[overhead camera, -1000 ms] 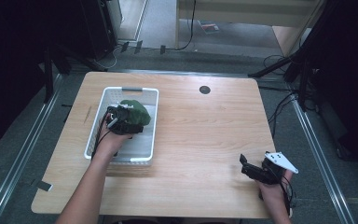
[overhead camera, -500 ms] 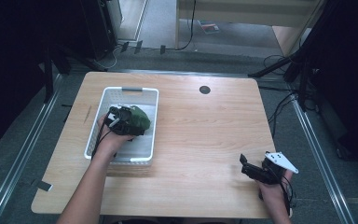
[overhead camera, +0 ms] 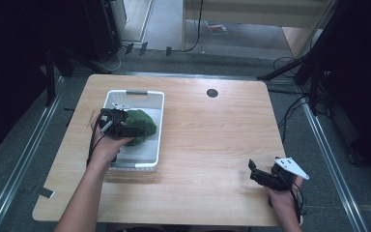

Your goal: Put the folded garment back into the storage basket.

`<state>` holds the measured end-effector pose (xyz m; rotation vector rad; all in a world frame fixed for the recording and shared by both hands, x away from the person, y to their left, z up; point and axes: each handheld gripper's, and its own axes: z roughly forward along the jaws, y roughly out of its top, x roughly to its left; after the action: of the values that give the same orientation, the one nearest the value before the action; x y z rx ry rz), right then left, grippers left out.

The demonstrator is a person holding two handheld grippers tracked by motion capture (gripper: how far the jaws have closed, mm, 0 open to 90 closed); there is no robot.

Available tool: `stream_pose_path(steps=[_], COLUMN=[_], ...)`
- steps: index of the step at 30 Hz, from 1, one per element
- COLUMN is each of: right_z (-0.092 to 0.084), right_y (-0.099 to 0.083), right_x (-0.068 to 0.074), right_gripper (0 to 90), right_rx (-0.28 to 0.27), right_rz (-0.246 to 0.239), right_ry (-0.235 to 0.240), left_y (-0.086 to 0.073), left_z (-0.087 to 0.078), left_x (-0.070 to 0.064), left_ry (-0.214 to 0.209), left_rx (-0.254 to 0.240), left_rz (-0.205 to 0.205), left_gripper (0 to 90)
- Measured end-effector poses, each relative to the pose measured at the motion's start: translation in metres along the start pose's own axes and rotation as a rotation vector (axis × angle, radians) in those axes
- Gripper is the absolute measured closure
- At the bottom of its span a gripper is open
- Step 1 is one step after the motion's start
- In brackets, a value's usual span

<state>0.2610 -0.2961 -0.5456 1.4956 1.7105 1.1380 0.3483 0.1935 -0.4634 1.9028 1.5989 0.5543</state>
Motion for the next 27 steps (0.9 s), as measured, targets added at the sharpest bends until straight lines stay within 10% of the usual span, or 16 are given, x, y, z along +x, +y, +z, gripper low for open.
stream_pose_path(steps=[27], right_z=[0.0], right_y=[0.0], right_x=[0.0], right_gripper=[0.0], right_rx=[0.0], right_rz=[-0.001], right_ry=[-0.002], left_y=[-0.036], left_z=[-0.07], left_x=[0.035], left_ry=[-0.006], left_rx=[-0.249], left_rz=[-0.104], left_gripper=[0.0])
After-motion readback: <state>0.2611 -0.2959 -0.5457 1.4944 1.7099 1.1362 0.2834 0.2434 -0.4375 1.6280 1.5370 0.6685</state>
